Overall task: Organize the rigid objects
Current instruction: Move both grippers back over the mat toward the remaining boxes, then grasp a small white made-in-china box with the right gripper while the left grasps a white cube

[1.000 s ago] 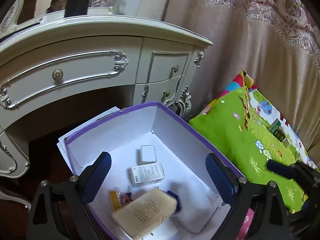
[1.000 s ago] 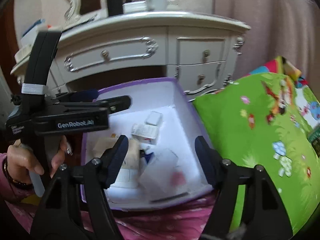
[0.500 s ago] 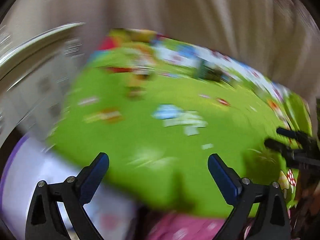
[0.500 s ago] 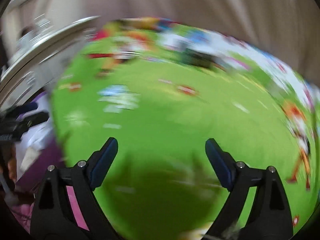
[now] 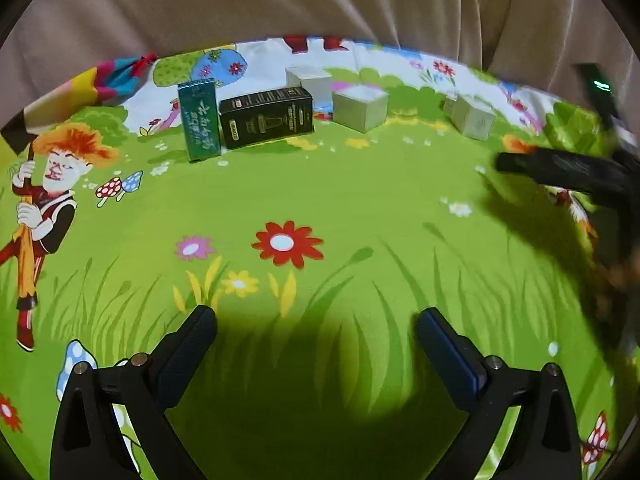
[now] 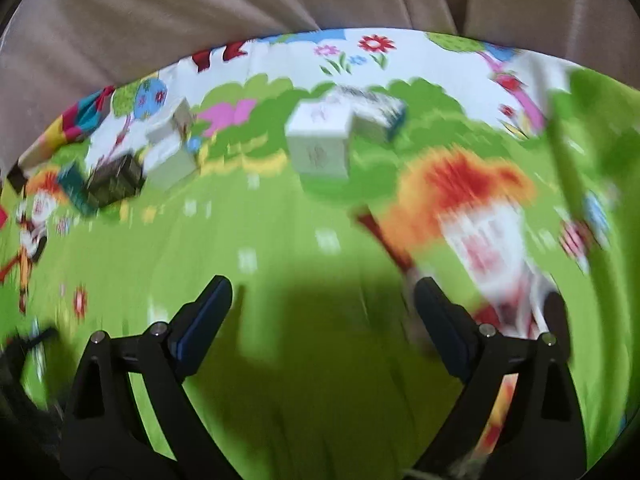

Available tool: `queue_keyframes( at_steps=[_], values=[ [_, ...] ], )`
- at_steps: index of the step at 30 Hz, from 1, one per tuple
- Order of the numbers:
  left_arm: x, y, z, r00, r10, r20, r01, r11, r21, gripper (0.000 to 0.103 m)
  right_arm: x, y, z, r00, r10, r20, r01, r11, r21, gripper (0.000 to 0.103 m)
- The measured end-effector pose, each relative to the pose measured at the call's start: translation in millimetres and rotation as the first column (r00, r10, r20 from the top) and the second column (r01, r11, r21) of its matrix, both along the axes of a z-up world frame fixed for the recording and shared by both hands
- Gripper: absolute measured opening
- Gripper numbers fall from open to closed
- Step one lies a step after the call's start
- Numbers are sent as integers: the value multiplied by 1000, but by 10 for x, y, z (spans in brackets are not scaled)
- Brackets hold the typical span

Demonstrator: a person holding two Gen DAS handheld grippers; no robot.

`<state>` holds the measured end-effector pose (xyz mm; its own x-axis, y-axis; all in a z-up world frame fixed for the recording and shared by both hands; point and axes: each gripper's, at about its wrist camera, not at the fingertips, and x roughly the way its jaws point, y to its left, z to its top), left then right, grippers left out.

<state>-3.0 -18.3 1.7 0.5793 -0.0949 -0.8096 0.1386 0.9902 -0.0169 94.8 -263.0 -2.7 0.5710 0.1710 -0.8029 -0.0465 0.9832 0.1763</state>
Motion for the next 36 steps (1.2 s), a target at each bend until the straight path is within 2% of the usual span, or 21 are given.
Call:
queue_keyframes(
  at_steps=[6,7,8,9,12,15,18,20,23,24,25,26,27,29,31,36],
  values=[
    [113,-28,-16,999,-34,-8,34,999,10,103,782,124,-50,999,-33,-11,32,999,-27,94],
    [155,-40,-23,999,-39,-9,39,999,10,103,872,130,-73,1000,-29,-8,29,999,-45,88],
    [205,-58,-26,999,-45,-10,45,999,10,103,899,127,-108,999,-32,-2,32,997,-69,56],
    [275,-92,-29,998,-54,-11,54,999,11,103,912,145,-101,999,-37,4,38,991,-128,46],
    [559,-229,-35,996,-90,-21,91,996,10,103,677,91,-69,1000,28,-7,-29,996,-84,44],
    [938,-443,-49,986,-168,-18,168,986,6,103,232,54,-59,997,71,6,-69,988,-137,44],
    [1385,-649,-54,965,-262,-29,262,965,7,103,-168,-57,-46,995,92,32,-87,987,-137,44],
    [1711,-718,-55,952,-304,-44,305,952,8,103,-298,-120,-44,995,88,38,-83,989,-124,45],
    [2069,-730,-66,947,-316,-60,317,948,9,103,-300,-124,-48,996,87,38,-81,989,-126,45],
    [2130,-729,-69,943,-327,-59,328,945,5,100,-308,-111,-47,996,86,37,-81,988,-133,45],
    [2130,-736,-61,940,-339,-49,339,941,3,93,-297,-85,-54,996,86,37,-80,987,-138,45],
    [2092,-758,-24,931,-363,-31,363,932,-2,59,-302,-89,-52,996,85,37,-80,987,-138,45],
    [2012,-792,29,923,-384,-25,385,923,-2,41,-303,-90,-53,996,85,38,-79,988,-136,45],
    [1800,-818,96,926,-375,-42,374,927,-22,41,-310,-107,-48,996,84,38,-79,989,-125,46],
    [1414,-785,144,929,-370,-23,368,927,-73,41,-295,-110,-54,996,84,38,-79,989,-123,46],
    [451,-581,195,971,-233,45,234,972,-22,41,-294,-115,-56,996,84,38,-79,991,-111,47]
  ],
)
